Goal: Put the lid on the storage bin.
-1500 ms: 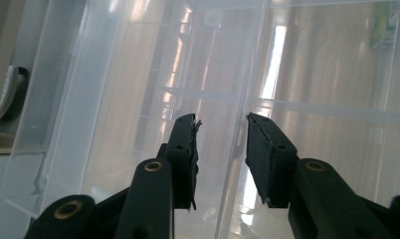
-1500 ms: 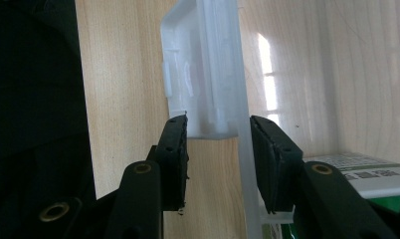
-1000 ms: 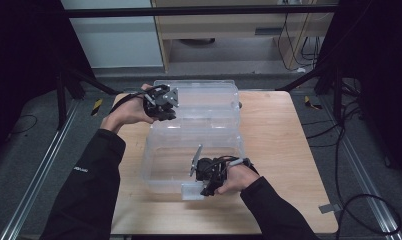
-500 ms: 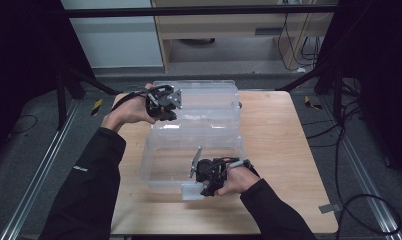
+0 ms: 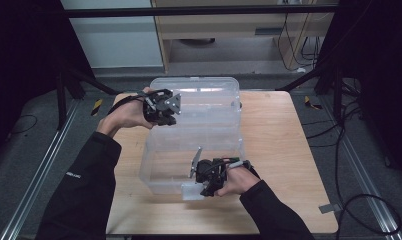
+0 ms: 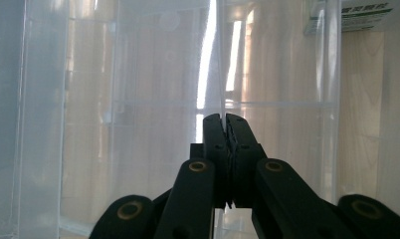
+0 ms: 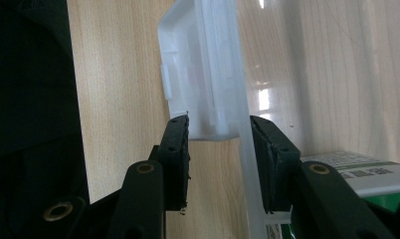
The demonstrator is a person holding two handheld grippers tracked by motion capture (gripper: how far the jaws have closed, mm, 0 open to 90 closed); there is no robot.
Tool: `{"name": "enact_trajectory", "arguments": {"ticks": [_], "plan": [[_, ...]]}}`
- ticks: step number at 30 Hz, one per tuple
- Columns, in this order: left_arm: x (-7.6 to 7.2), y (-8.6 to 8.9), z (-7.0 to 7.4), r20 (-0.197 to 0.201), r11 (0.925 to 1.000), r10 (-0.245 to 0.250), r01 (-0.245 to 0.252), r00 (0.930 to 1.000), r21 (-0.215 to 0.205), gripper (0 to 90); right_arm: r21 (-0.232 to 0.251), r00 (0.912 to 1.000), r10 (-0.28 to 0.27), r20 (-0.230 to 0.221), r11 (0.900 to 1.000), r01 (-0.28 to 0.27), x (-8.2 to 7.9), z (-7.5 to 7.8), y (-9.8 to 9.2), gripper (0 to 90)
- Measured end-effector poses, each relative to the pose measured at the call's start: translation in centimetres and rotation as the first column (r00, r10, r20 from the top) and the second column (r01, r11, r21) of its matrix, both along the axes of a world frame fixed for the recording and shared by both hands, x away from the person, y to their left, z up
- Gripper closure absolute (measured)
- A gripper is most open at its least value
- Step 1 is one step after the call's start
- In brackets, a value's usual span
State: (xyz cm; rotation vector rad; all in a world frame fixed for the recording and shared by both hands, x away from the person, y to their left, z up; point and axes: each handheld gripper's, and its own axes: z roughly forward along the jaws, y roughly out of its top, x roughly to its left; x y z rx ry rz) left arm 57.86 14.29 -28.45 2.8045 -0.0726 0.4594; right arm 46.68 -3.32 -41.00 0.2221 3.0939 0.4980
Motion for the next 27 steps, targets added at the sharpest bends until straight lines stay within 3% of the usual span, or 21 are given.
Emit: {"name": "enact_trajectory", "arguments": {"ticks": [17, 27], "plan": [[-3.5, 0.1, -0.1, 0.030, 1.0000, 0.008, -0.008, 0.9995, 0.001, 88.6, 0.000, 0.9999, -0.012, 0.002, 1.000, 0.012, -0.1, 0.0, 0.0, 61.6], [-5.4, 0.4, -0.4, 0.025, 0.9999, 0.014, -0.014, 0.9996, -0.009, 88.6, 0.008, 0.9999, -0.010, 0.009, 1.000, 0.010, -0.2, -0.1, 0.0, 61.6]]}}
